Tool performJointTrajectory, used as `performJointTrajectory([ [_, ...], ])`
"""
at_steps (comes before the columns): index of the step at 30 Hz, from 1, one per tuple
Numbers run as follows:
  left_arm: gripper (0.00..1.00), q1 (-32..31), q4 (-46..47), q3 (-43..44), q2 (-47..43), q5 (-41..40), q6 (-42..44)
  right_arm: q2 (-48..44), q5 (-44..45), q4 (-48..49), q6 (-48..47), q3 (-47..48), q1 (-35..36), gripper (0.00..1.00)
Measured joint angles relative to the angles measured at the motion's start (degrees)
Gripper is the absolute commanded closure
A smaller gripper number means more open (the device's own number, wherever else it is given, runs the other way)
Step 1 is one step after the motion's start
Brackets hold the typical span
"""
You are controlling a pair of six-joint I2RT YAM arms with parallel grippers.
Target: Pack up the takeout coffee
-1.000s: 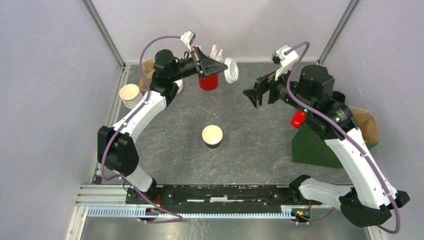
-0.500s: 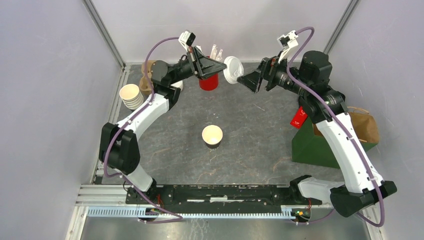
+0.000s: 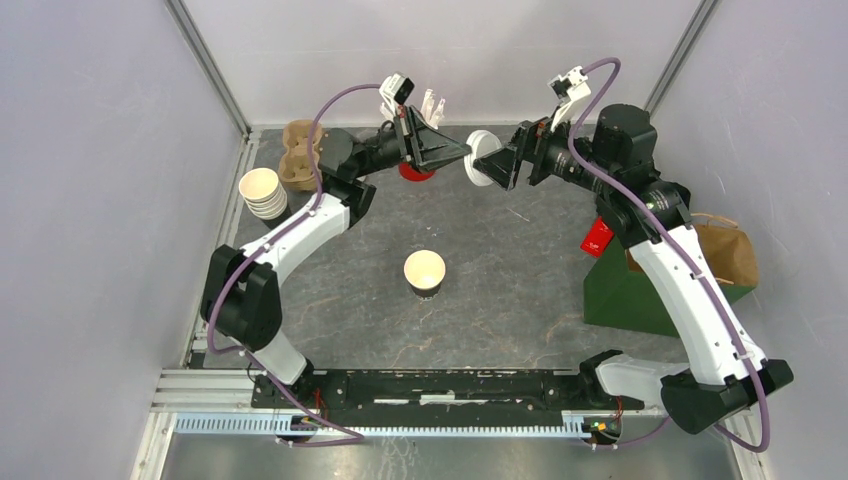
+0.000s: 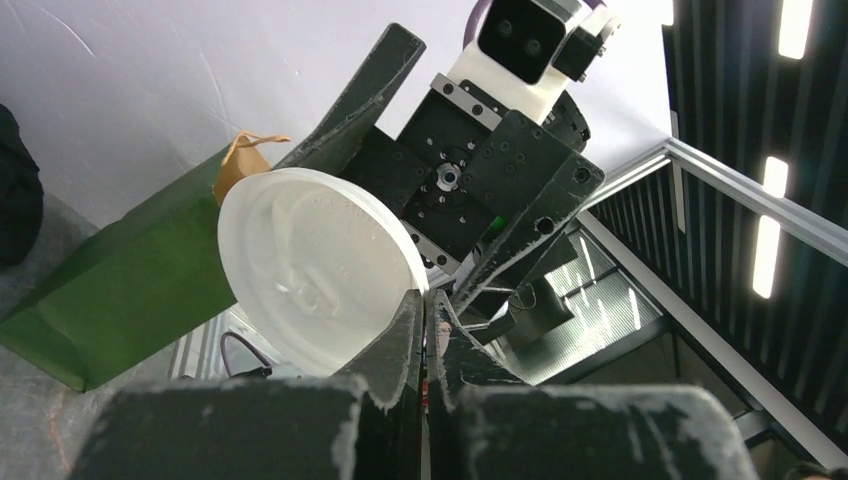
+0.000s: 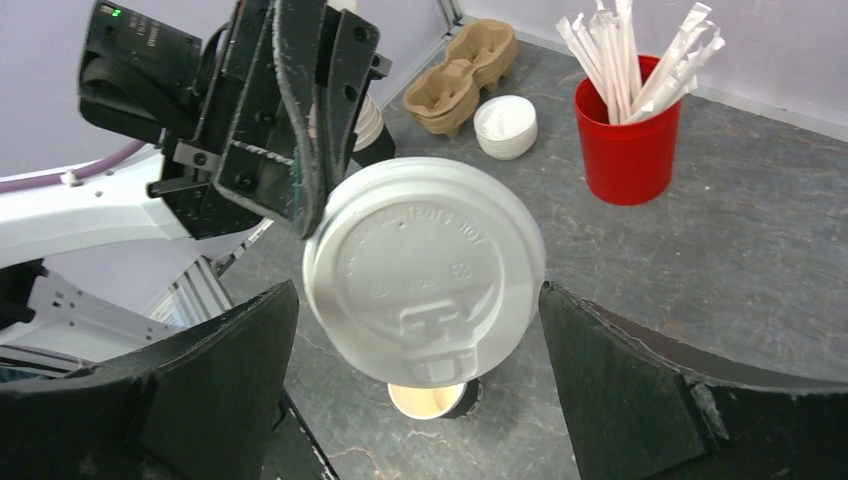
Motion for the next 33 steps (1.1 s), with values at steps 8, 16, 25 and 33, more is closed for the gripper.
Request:
performJointTrajectory([
  [8,0.98,-1.0,0.0,0.5,0.7,0.0,0.0,0.2,1.5,-1.2,-1.0,0.0,0.1,0.08],
  [16,0.98,-1.0,0.3,0.7,1.6,0.0,-0.4,0.2,1.6,-1.5,-1.3,0.0,0.1,0.16],
  [25,0.98,-1.0,0.7,0.8,1.6,0.0,-0.5,0.2,1.5,-1.5,-1.4,0.0,0.1,0.14],
  [33,0.98,-1.0,0.8,0.8,1.6,0.0,-0.5,0.2,1.4,-1.5,-1.4,0.0,0.2,0.11],
])
